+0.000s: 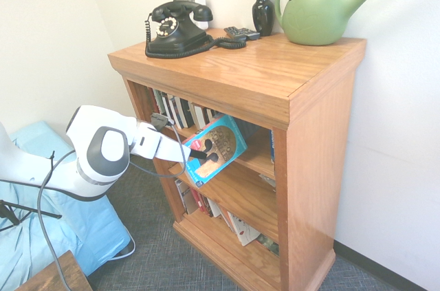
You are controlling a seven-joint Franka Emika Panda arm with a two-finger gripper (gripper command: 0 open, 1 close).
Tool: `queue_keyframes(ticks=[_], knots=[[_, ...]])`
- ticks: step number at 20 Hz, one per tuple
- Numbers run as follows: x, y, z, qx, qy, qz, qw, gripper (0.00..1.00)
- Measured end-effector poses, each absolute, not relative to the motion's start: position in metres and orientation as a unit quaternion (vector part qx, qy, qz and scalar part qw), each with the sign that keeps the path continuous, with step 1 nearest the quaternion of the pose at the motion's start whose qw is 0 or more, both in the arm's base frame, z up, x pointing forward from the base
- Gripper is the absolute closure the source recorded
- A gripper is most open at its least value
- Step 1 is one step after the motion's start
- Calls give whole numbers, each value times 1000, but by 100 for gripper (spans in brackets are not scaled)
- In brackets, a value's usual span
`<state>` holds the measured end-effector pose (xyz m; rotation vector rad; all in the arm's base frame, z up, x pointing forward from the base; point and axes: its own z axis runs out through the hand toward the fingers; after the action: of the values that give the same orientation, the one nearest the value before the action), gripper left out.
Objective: Organize the shelf
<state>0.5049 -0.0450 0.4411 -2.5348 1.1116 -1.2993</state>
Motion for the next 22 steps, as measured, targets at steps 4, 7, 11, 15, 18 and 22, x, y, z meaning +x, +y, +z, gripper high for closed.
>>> queue_keyframes(ticks=[4,7,11,15,18,22], knots=[[520,-36,430,-827,361,-428,39,100],[530,-32,417,-825,365,-430,37,100],[545,-26,408,-819,366,-439,37,100],[558,-24,400,-818,367,-442,36,100],[567,-28,399,-815,371,-444,35,100],[577,-32,406,-807,383,-448,44,100]])
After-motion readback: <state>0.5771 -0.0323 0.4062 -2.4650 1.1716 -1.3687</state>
